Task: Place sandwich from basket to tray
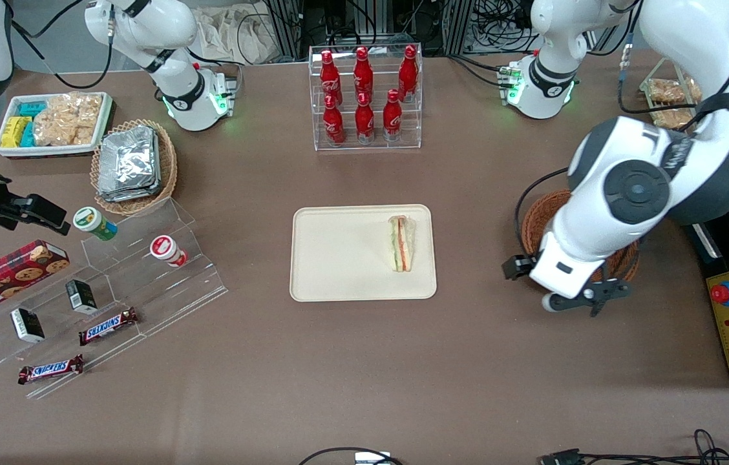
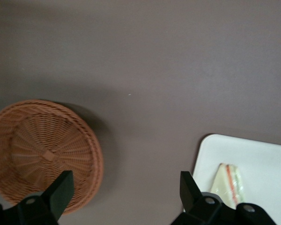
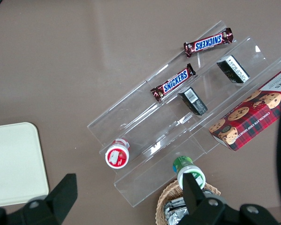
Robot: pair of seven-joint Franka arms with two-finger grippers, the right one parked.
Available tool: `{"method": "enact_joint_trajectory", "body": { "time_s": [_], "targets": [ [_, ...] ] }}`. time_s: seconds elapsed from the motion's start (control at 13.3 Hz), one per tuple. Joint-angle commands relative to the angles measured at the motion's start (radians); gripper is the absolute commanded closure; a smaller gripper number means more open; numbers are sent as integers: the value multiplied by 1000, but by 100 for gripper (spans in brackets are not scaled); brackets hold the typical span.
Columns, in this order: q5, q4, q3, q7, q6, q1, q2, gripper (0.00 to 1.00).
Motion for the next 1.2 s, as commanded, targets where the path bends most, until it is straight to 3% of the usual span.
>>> {"method": "enact_joint_trajectory", "body": {
  "time_s": [0.0, 0.23, 0.45, 0.75, 1.13],
  "targets": [
    [-78, -23, 44, 151, -66, 36, -91, 0],
    [-178, -65, 223, 341, -95, -6, -214, 0],
    [-188, -114, 362, 487, -126, -69, -319, 0],
    [-186, -169, 413, 648, -173, -75, -439, 0],
    [-231, -206, 428, 667, -192, -84, -505, 0]
  ]
}}
